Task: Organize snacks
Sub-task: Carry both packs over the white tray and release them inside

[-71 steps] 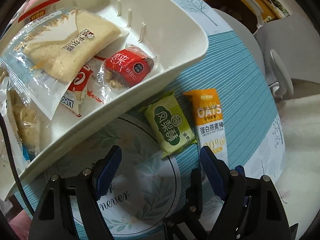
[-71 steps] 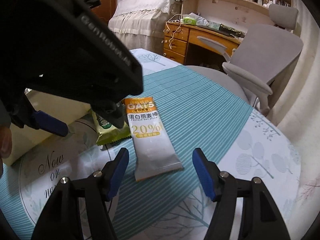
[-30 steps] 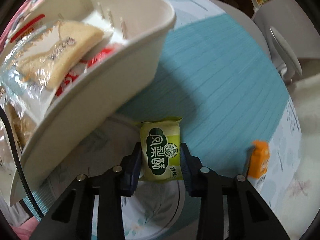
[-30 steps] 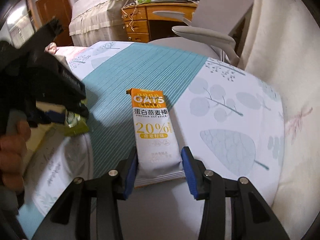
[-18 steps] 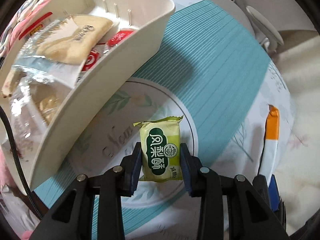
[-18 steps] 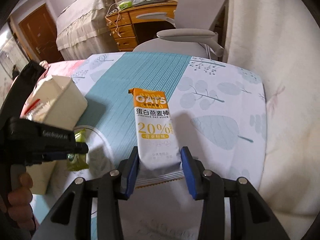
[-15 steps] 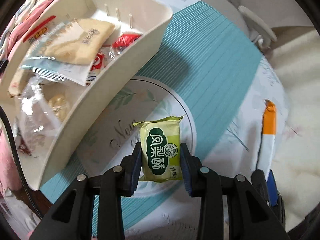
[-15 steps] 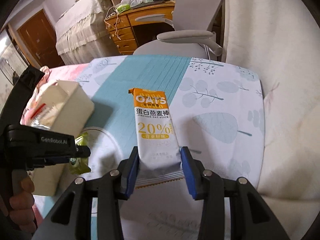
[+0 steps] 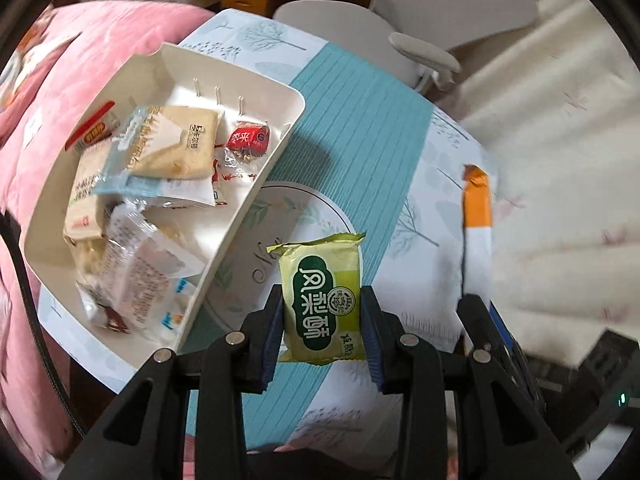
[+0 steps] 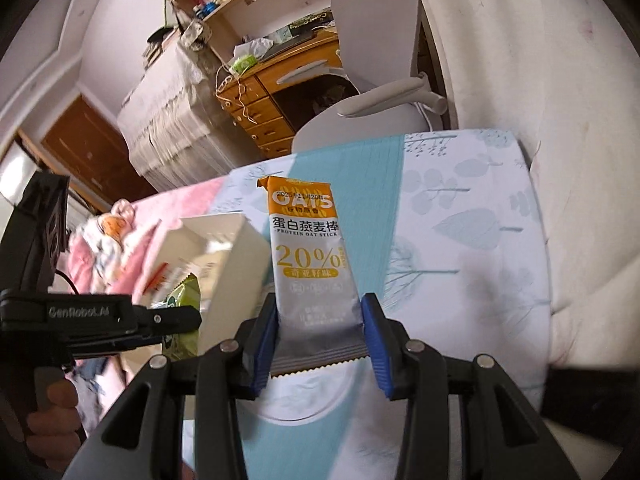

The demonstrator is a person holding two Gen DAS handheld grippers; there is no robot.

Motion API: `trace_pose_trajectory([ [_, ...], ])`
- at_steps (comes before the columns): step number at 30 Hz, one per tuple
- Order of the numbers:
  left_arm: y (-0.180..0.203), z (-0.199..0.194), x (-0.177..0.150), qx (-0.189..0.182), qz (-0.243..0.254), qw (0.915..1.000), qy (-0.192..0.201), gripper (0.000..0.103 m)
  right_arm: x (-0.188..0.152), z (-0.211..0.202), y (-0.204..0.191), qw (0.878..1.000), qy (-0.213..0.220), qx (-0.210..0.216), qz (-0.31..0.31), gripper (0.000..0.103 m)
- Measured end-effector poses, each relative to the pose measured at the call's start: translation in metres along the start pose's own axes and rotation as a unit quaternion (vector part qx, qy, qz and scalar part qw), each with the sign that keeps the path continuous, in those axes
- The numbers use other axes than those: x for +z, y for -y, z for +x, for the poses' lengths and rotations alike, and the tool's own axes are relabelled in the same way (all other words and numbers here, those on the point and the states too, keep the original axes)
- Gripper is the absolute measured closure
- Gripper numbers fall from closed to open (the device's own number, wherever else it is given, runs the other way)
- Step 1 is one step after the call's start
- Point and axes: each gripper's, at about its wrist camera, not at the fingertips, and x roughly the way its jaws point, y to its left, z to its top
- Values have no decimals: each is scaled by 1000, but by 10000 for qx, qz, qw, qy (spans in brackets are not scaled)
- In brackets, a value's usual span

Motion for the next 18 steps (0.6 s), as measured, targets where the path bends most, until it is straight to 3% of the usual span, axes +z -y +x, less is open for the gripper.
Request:
trace_pose_trajectory([
  [9,-50,-27,-4,-138,995,9947,-202,69,-34,6,-55,9992,-48,-98,379,62],
  [18,-114,-54,20,-196,2199,9750,-235,68,-69,31,-125,9937,341,-384,993,62],
])
